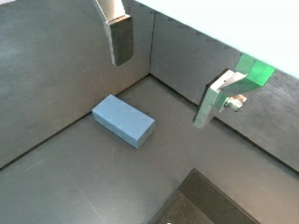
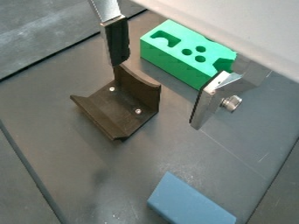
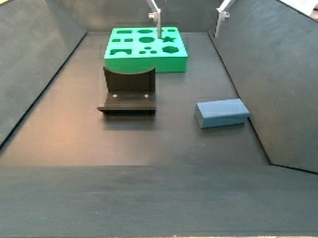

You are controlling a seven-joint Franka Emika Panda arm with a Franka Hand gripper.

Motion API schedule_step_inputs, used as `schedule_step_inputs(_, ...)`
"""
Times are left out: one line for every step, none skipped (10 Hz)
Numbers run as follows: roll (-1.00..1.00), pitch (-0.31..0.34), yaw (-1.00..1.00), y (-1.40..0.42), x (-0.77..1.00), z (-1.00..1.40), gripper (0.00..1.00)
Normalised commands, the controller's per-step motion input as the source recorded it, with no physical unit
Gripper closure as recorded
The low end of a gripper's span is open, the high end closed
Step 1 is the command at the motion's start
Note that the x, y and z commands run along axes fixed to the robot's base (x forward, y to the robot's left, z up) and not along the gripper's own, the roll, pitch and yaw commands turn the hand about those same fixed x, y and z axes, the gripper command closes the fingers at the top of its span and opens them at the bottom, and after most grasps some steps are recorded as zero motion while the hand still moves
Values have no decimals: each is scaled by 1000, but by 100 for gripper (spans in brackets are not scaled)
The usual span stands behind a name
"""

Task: Pick up the rectangle object. Move up. Place the rectangle object on the fixture. Regrasp the rectangle object. Move to above the board. Insert the rectangle object.
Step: Pick up the rectangle object.

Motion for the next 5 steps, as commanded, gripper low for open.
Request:
schedule_step_inputs(-1, -117, -317, 0, -191, -11, 0)
schedule_step_inputs(-33, -146, -606, 0, -194, -97, 0)
schedule_step_inputs(-29, -111, -714, 14, -40, -171, 0)
schedule_step_inputs(-56, -107, -760, 86, 0, -171, 0)
schedule_step_inputs(-56, -109, -797, 57, 0, -149, 0)
